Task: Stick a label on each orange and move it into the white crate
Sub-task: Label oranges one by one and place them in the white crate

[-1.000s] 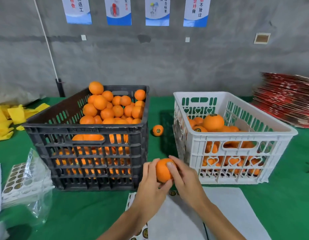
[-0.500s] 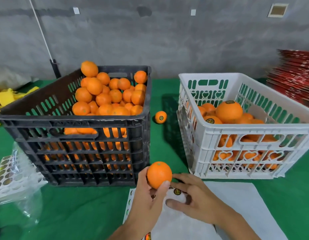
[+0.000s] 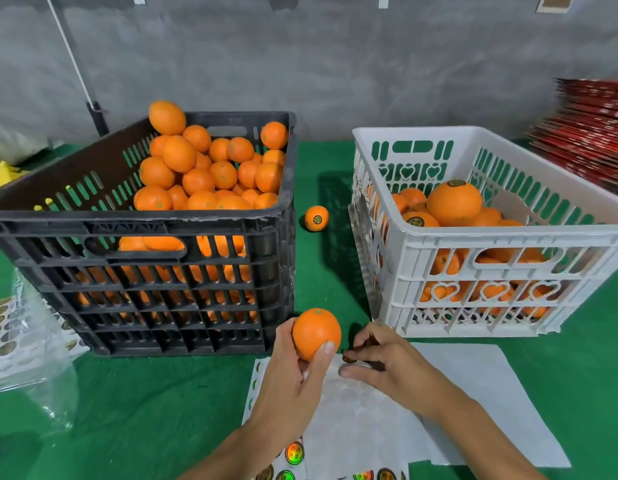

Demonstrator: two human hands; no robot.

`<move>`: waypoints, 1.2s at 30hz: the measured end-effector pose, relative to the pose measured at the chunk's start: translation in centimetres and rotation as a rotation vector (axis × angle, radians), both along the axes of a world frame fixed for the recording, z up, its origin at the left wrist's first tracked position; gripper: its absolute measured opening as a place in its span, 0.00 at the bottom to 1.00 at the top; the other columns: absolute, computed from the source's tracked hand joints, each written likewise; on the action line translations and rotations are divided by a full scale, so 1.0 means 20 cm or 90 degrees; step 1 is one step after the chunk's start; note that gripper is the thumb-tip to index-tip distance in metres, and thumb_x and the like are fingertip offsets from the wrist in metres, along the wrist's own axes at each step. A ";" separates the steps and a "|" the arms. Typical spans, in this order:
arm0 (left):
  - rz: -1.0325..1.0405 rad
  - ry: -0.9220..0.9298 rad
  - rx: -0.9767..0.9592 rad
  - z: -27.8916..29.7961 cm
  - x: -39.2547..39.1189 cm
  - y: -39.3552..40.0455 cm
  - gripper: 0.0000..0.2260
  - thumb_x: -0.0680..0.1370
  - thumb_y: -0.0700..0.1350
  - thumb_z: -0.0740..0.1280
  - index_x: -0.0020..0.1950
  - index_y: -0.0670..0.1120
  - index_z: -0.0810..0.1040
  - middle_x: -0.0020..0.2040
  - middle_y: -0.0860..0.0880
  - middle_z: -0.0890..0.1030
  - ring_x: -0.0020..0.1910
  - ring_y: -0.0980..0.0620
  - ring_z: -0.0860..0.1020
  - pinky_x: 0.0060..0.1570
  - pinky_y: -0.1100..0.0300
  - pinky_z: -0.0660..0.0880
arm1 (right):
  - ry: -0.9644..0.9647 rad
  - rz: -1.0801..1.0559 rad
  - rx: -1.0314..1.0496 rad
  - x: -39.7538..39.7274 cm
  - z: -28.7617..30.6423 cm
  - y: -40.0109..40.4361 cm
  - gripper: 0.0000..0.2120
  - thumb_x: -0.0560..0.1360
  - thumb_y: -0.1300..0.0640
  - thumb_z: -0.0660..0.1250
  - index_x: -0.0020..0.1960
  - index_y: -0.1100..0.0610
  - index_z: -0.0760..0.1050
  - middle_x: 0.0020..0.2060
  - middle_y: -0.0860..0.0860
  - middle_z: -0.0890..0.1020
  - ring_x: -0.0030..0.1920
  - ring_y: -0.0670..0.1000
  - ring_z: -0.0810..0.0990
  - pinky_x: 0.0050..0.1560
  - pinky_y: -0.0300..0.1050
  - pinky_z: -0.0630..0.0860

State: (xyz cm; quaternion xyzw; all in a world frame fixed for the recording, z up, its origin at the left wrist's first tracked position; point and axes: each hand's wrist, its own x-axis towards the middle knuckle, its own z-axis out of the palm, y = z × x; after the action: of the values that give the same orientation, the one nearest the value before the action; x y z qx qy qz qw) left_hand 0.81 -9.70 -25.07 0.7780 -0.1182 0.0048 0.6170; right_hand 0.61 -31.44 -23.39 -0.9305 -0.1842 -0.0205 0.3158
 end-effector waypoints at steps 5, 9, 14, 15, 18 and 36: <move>-0.008 -0.013 0.013 0.01 0.00 0.00 0.26 0.73 0.77 0.61 0.66 0.70 0.61 0.60 0.55 0.77 0.52 0.56 0.83 0.52 0.65 0.79 | -0.005 -0.015 0.036 -0.01 0.00 0.01 0.19 0.77 0.42 0.70 0.59 0.53 0.86 0.52 0.47 0.76 0.56 0.45 0.76 0.58 0.40 0.74; -0.016 -0.016 0.020 0.01 0.00 0.00 0.23 0.74 0.75 0.62 0.65 0.72 0.61 0.60 0.58 0.76 0.52 0.57 0.83 0.50 0.66 0.78 | -0.008 -0.061 0.131 -0.02 -0.02 0.03 0.08 0.77 0.52 0.74 0.53 0.53 0.88 0.48 0.50 0.79 0.50 0.46 0.79 0.50 0.41 0.76; -0.031 -0.018 0.044 0.03 0.00 0.01 0.21 0.76 0.73 0.63 0.65 0.73 0.60 0.59 0.58 0.76 0.50 0.59 0.81 0.47 0.67 0.77 | 0.005 -0.140 0.195 0.01 -0.03 0.03 0.06 0.78 0.60 0.73 0.44 0.55 0.87 0.44 0.48 0.80 0.45 0.47 0.80 0.49 0.41 0.76; -0.033 -0.018 0.047 0.03 0.00 0.01 0.21 0.76 0.73 0.63 0.65 0.73 0.60 0.59 0.58 0.76 0.50 0.59 0.81 0.47 0.68 0.76 | -0.002 -0.146 0.187 0.01 -0.03 0.03 0.06 0.79 0.60 0.73 0.43 0.55 0.86 0.44 0.48 0.79 0.45 0.47 0.80 0.49 0.44 0.77; -0.032 -0.018 0.049 0.03 -0.01 0.01 0.20 0.76 0.73 0.63 0.64 0.73 0.60 0.59 0.57 0.76 0.49 0.59 0.81 0.46 0.68 0.76 | 0.000 -0.117 0.153 0.00 -0.01 0.03 0.09 0.76 0.49 0.75 0.49 0.55 0.87 0.47 0.47 0.79 0.47 0.46 0.80 0.50 0.44 0.78; -0.027 -0.013 0.054 0.02 0.01 0.01 0.25 0.73 0.76 0.62 0.66 0.71 0.60 0.62 0.59 0.75 0.54 0.63 0.80 0.55 0.58 0.80 | -0.009 -0.108 0.169 -0.01 -0.02 0.04 0.04 0.76 0.55 0.76 0.49 0.54 0.88 0.47 0.50 0.78 0.49 0.45 0.79 0.52 0.45 0.77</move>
State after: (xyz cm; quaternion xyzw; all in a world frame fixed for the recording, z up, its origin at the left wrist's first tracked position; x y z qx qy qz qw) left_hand 0.96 -9.56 -24.74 0.8009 -0.1411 -0.0059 0.5820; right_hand 0.40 -30.57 -23.80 -0.8925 -0.1029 -0.0776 0.4322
